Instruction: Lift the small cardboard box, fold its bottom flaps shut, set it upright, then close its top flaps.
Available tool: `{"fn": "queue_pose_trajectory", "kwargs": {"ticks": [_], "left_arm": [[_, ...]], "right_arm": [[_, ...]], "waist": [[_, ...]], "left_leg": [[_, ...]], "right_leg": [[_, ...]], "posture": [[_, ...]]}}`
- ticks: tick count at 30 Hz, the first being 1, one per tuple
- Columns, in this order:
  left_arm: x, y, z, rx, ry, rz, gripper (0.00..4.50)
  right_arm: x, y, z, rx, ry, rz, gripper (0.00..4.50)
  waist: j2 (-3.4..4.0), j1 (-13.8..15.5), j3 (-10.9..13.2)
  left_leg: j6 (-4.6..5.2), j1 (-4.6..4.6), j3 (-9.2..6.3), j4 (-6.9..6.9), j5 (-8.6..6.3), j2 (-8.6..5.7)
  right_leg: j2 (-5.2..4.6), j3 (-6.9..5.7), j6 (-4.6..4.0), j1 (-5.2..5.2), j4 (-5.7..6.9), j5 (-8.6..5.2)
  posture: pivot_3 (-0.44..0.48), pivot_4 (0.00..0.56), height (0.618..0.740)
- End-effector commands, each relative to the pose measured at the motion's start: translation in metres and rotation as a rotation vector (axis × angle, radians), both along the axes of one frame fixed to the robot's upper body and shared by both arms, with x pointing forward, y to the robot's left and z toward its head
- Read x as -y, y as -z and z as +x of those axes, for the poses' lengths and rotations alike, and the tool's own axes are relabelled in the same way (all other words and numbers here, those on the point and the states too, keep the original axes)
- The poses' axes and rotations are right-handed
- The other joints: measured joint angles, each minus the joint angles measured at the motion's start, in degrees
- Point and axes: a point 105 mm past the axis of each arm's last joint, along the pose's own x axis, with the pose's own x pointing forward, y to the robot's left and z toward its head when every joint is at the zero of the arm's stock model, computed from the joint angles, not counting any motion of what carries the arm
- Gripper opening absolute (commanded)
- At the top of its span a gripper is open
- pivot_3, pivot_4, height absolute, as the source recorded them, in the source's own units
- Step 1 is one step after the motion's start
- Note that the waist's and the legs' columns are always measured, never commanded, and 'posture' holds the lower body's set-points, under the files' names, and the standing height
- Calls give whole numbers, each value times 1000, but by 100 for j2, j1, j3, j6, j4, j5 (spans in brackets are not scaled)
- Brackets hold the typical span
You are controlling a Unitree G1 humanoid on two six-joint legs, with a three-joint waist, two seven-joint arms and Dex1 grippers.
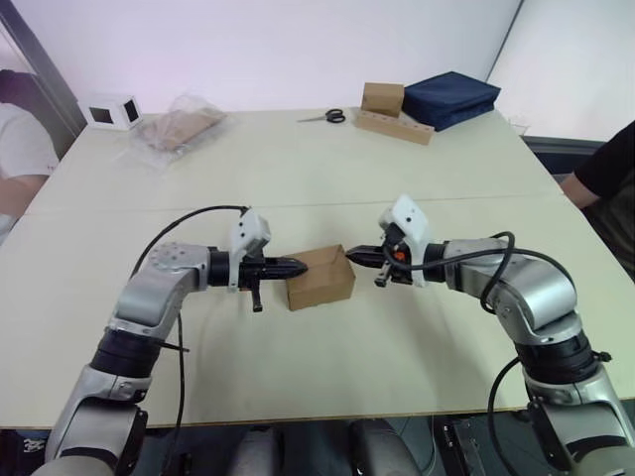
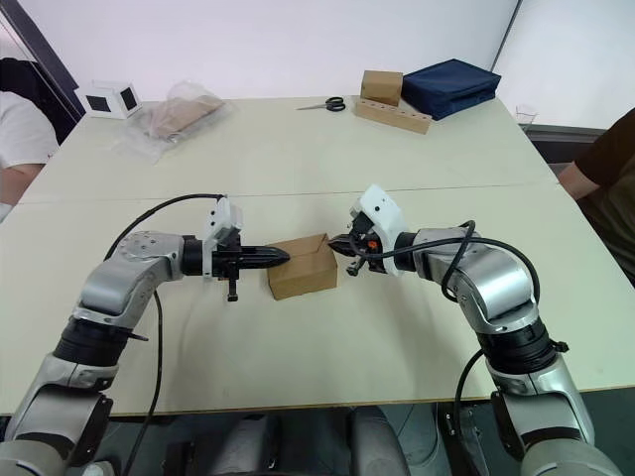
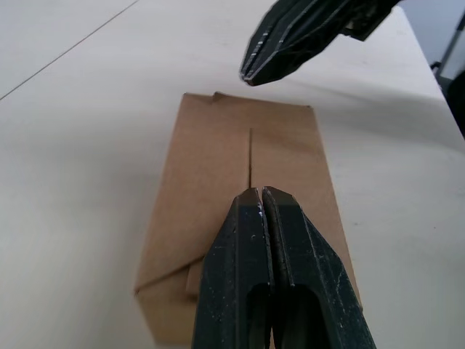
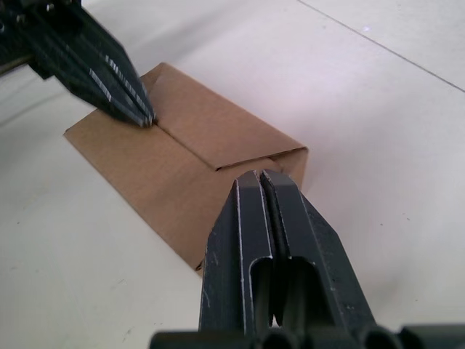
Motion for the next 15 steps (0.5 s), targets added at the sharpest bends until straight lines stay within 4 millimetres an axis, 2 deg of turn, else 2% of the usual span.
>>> {"fn": "queue_pose_trajectory", "kwargs": {"ticks": [1, 5, 7, 11, 15], "left_arm": [[-4, -20, -1, 56, -32, -42, 40], [-9, -37, -4, 61, -65, -103, 40], [-15, -38, -8, 65, -82, -94, 40], [-28, -26, -15, 30, -131, -67, 40], [-39, -9, -17, -4, -181, -37, 40]], "right_arm": [[-4, -7, 1, 45, -23, 4, 0], [2, -6, 4, 54, -8, -11, 0], [5, -10, 5, 52, -3, 7, 0], [-5, -17, -1, 49, -52, 59, 0], [-20, -11, -1, 36, -79, 75, 0]], "waist": [[0, 5, 0], [-1, -2, 1], [-1, -4, 1], [0, -12, 1], [0, -7, 1]], "left_leg": [[0, 0, 0, 0, 0, 0], [0, -1, 0, 0, 0, 0], [0, -1, 0, 0, 0, 0], [0, 0, 1, -3, 0, 2], [0, 0, 1, -4, 0, 2]], "right_leg": [[0, 0, 0, 0, 0, 0], [0, 0, 0, 0, -1, 0], [0, 0, 0, -1, -1, 0], [2, 2, 0, -4, -2, 0], [1, 2, 0, -3, -2, 0]], "posture": [[0, 150, 740], [0, 150, 740], [0, 150, 740], [0, 150, 740], [0, 150, 740]]}}
